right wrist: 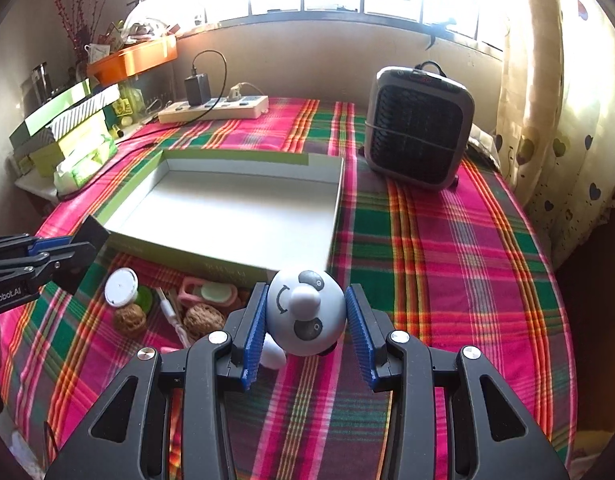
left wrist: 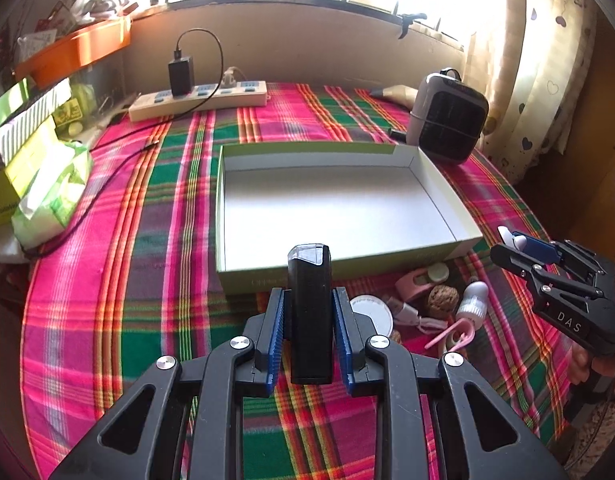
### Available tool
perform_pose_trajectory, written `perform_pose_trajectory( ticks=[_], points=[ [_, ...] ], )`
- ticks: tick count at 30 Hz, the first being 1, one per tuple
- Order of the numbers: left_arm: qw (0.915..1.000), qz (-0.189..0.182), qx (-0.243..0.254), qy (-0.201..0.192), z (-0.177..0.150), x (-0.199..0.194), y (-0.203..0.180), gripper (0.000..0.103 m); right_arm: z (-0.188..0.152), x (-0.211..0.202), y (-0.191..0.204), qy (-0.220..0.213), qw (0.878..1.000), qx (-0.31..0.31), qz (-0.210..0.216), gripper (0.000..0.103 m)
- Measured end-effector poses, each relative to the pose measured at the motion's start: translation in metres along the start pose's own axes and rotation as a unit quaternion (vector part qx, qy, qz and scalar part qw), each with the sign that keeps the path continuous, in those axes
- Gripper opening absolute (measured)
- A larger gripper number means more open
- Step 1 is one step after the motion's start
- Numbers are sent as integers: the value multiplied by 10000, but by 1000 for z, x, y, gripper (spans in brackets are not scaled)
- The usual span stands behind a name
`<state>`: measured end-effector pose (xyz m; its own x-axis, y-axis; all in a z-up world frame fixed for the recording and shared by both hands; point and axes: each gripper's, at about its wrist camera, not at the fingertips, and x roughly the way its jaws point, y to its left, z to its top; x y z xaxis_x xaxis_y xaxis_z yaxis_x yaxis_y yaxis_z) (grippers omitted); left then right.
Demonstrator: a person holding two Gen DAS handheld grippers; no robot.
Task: Organize objects
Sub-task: 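Carry both held objects over the white box tray and lower them inside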
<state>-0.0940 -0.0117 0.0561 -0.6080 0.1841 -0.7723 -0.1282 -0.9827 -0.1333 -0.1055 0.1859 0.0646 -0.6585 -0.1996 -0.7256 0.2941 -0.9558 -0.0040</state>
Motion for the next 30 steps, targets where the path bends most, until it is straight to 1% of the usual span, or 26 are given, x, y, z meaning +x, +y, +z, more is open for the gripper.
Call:
perform_pose_trajectory(
  ticks=[2, 6, 14, 17, 22, 27, 30],
  points=[
    [10000, -65, 36, -18, 8, 2, 1, 21, 7, 1, 3, -26, 10000, -51, 26, 40],
    [9999, -80, 104, -13, 20, 11, 3, 21, 21, 6, 9, -40, 9999, -134, 97, 40],
    [9998, -152, 135, 82, 44, 35, 11, 21, 50, 31, 15, 12, 9995, -225, 202, 40],
    [9996, -164, 115, 173, 52, 47, 16, 21, 61, 46, 15, 111, 9995, -196, 228, 40],
    [9997, -123, 91, 177, 66, 62, 24, 21, 72, 68, 15, 235, 9992, -273, 144, 40],
    [9996, -106, 104, 231, 76, 76, 29, 21, 80, 90, 12, 413, 9988, -269, 78, 40],
    [9995, -32, 115, 291, 81, 85, 32, 21, 83, 101, 10, 505, 9984, -253, 30, 40]
  ],
)
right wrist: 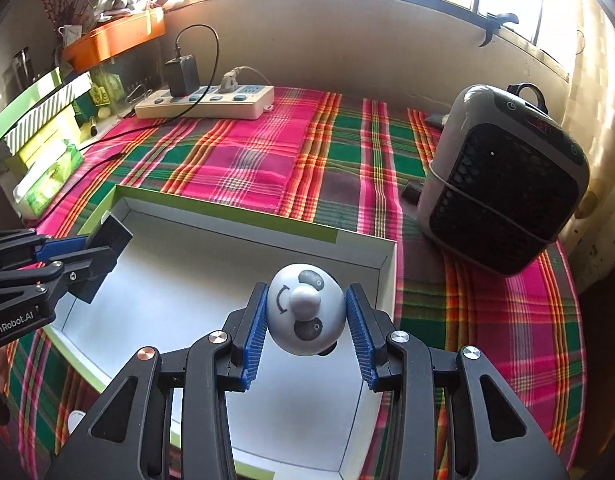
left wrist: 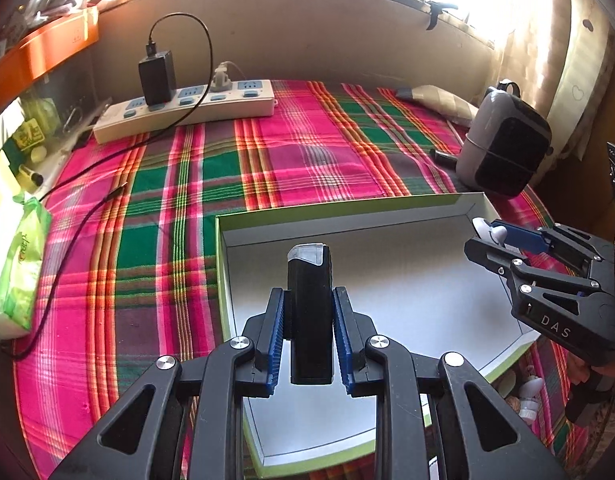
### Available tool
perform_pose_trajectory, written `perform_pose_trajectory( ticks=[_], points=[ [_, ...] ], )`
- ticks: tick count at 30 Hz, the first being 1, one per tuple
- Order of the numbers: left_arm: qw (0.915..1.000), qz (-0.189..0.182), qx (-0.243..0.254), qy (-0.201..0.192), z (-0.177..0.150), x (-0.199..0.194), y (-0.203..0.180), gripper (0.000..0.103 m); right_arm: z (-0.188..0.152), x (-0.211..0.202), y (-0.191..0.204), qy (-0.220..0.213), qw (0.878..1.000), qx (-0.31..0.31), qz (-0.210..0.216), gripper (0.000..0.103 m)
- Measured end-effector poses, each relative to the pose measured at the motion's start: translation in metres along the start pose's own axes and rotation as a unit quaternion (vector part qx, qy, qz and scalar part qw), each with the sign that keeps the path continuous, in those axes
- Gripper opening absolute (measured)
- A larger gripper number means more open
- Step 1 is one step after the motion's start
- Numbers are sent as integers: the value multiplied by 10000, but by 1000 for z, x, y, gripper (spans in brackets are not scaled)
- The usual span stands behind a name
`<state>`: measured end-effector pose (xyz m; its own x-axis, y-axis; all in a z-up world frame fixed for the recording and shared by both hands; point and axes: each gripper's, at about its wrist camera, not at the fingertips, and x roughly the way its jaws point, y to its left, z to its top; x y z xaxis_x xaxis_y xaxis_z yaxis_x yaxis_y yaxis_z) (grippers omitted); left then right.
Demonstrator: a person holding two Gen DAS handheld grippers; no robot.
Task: Organize objects
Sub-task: 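Carry both held objects over the white box tray and lower them inside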
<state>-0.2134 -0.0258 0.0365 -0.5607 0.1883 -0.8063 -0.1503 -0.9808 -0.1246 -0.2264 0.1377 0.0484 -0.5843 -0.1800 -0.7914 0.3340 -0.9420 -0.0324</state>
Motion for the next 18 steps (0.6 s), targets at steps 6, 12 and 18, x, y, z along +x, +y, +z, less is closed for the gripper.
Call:
perform_pose_trajectory(
  ticks=[6, 12, 18],
  points=[
    [9999, 95, 59, 75, 6, 13, 3, 21, 6, 13, -3, 79, 9999, -47, -110, 40],
    [9998, 134, 40, 115, 10, 22, 6, 21, 10, 23, -1, 167, 9997, -119, -150, 40],
    [9997, 177, 84, 109, 11, 25, 4, 21, 11, 29, 1, 191, 9995, -152, -193, 40]
  ],
)
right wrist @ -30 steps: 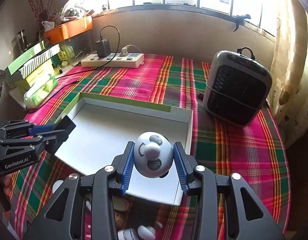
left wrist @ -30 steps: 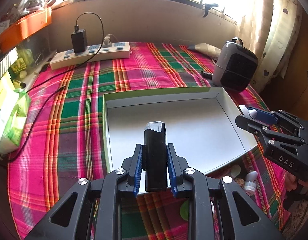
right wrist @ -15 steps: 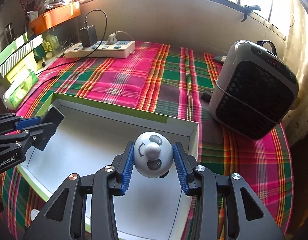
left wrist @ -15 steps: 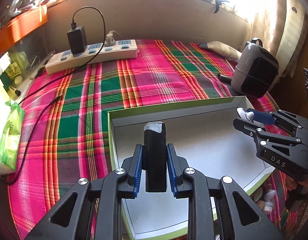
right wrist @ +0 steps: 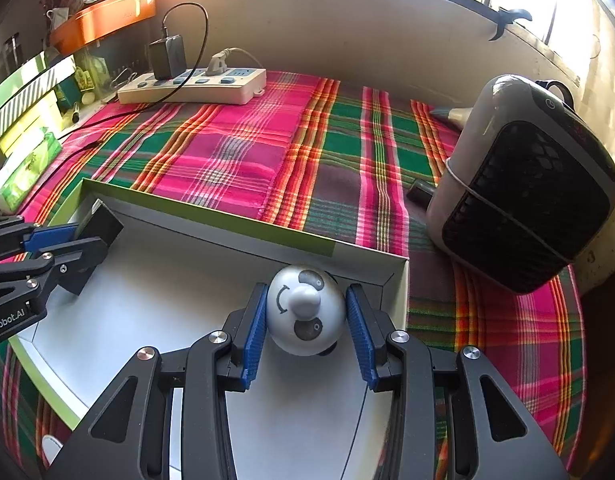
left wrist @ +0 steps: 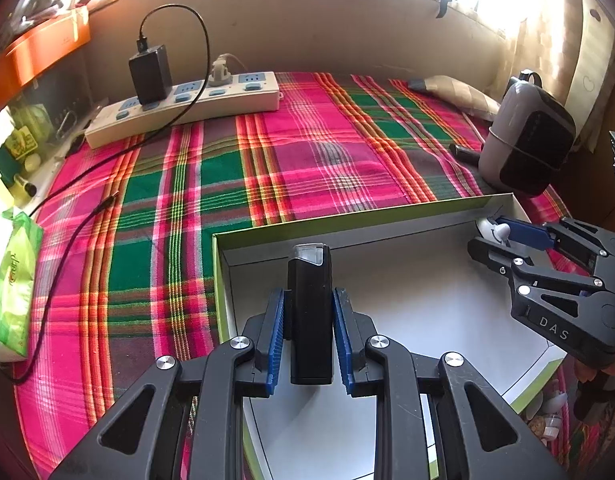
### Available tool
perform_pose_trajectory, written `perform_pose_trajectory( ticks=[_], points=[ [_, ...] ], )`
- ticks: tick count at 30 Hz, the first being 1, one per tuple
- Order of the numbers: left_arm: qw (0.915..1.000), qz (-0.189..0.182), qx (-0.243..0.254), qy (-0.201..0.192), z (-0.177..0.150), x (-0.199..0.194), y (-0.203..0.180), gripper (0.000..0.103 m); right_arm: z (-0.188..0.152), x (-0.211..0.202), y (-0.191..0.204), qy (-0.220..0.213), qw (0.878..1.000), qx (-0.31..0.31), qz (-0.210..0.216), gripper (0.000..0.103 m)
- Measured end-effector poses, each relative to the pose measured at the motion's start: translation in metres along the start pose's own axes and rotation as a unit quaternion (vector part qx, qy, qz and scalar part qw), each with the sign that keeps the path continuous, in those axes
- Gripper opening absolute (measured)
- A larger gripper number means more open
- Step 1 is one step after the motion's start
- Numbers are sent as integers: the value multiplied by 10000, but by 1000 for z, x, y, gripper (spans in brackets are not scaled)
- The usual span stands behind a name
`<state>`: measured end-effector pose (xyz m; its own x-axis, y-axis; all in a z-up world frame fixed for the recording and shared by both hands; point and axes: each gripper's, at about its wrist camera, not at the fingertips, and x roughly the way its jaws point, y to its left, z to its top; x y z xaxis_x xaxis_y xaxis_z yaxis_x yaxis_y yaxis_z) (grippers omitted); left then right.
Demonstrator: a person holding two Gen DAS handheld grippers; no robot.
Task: Organize objects
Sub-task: 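Carry both held objects over the white box tray and lower them inside, then open both tools to release the objects in the tray and lift away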
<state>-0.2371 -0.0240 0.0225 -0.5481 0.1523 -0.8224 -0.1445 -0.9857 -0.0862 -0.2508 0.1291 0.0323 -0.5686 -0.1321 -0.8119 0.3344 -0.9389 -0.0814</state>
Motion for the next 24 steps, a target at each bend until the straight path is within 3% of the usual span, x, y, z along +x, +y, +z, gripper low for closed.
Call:
perform_pose_trajectory(
  ticks=[24],
  points=[
    [10000, 73, 12, 31, 2, 7, -1, 22, -1, 6, 6, -3, 10000, -66, -47, 41]
  ],
)
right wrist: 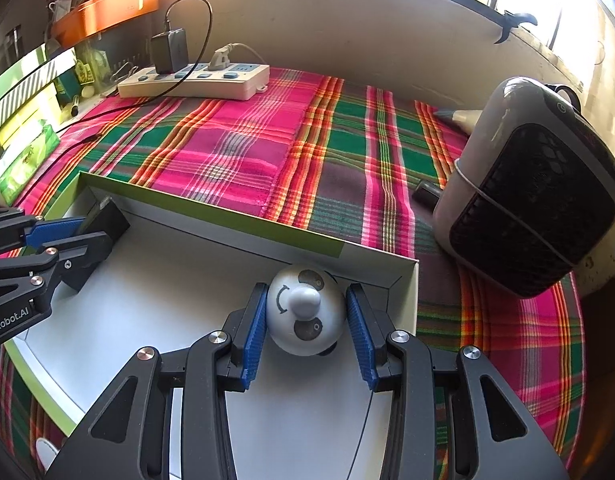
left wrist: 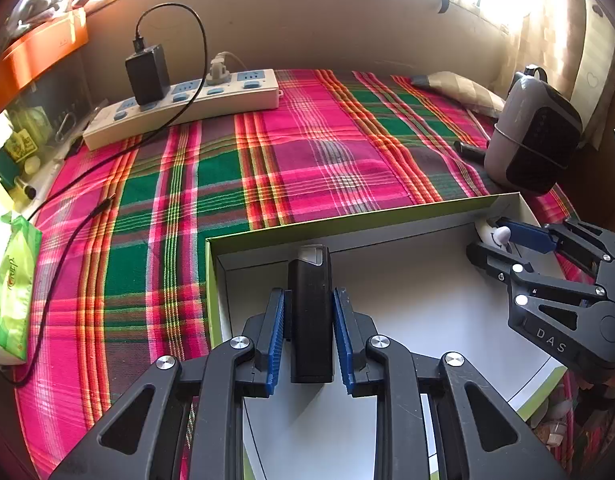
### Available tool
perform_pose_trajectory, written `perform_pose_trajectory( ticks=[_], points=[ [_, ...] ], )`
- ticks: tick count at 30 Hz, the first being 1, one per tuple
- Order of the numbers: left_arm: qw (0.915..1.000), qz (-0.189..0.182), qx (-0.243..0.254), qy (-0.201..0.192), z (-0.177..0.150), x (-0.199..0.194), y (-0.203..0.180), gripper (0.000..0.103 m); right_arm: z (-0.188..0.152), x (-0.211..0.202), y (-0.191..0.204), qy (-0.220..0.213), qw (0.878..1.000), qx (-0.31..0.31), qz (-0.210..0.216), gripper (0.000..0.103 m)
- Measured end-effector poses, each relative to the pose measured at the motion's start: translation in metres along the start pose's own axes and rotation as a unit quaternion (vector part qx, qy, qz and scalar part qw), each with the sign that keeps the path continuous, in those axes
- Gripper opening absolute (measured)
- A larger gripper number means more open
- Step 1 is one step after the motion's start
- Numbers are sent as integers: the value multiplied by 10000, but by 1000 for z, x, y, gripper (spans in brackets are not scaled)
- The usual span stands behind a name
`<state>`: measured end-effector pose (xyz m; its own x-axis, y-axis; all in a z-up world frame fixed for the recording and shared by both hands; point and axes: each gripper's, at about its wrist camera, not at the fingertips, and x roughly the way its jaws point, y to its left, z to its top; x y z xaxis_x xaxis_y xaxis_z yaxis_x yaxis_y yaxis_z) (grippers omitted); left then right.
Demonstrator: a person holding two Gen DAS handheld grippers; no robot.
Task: Organize objects
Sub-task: 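Open both tools to release the objects in the tray and lift away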
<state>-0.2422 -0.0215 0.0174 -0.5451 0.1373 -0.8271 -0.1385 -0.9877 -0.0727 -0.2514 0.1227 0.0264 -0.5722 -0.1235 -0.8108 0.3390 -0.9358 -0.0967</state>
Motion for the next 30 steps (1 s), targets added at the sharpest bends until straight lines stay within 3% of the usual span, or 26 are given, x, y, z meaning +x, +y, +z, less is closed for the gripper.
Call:
perform_pose_trajectory(
  ticks=[15, 18, 30],
  points=[
    [10000, 36, -52, -62, -1, -6, -1, 33, -1, -2, -1, 11, 9998, 142, 100, 41],
    [9999, 62, -80, -85, -3, -10, 0, 35, -2, -6, 0, -34, 9997, 151, 168, 51],
    [9997, 16, -118, -193, -14, -31, -4, 36, -6, -28, 3, -210, 9996, 142, 159, 52]
  ],
)
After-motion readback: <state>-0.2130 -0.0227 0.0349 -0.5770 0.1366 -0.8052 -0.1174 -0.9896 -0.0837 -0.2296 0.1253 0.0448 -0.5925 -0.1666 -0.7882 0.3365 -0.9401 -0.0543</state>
